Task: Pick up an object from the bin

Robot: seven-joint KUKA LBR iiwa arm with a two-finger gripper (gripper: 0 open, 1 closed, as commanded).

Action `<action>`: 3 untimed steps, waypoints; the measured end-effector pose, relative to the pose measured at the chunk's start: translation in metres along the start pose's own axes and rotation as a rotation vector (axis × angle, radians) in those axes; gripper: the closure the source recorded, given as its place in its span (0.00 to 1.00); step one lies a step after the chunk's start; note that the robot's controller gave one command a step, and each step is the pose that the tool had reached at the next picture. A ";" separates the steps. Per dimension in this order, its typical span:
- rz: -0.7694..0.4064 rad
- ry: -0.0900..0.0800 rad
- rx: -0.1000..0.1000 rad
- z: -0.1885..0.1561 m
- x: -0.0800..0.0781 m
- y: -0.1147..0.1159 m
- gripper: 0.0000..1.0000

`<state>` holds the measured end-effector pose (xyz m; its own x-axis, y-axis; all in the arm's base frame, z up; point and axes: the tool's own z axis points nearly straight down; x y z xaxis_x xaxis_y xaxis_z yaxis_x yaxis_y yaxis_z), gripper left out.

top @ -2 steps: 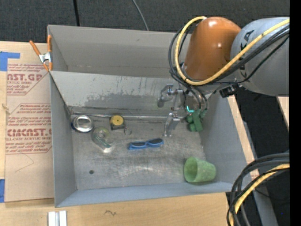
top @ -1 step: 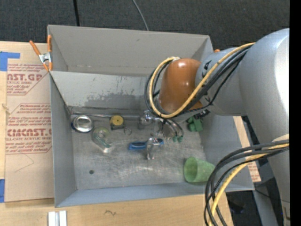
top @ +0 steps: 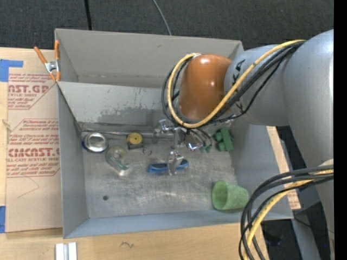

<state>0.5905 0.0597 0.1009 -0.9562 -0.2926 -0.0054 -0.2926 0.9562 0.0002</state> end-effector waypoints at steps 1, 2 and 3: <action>0.047 0.004 0.000 -0.006 0.010 -0.010 0.00; 0.126 -0.003 0.002 0.029 0.018 0.012 0.00; 0.125 0.002 0.001 0.027 0.017 0.011 0.00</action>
Offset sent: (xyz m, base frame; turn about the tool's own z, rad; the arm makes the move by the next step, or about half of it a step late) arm -0.0068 -0.0139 0.0058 0.0487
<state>0.5714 0.0658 0.0736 -0.9853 -0.1707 -0.0037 -0.1707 0.9853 -0.0005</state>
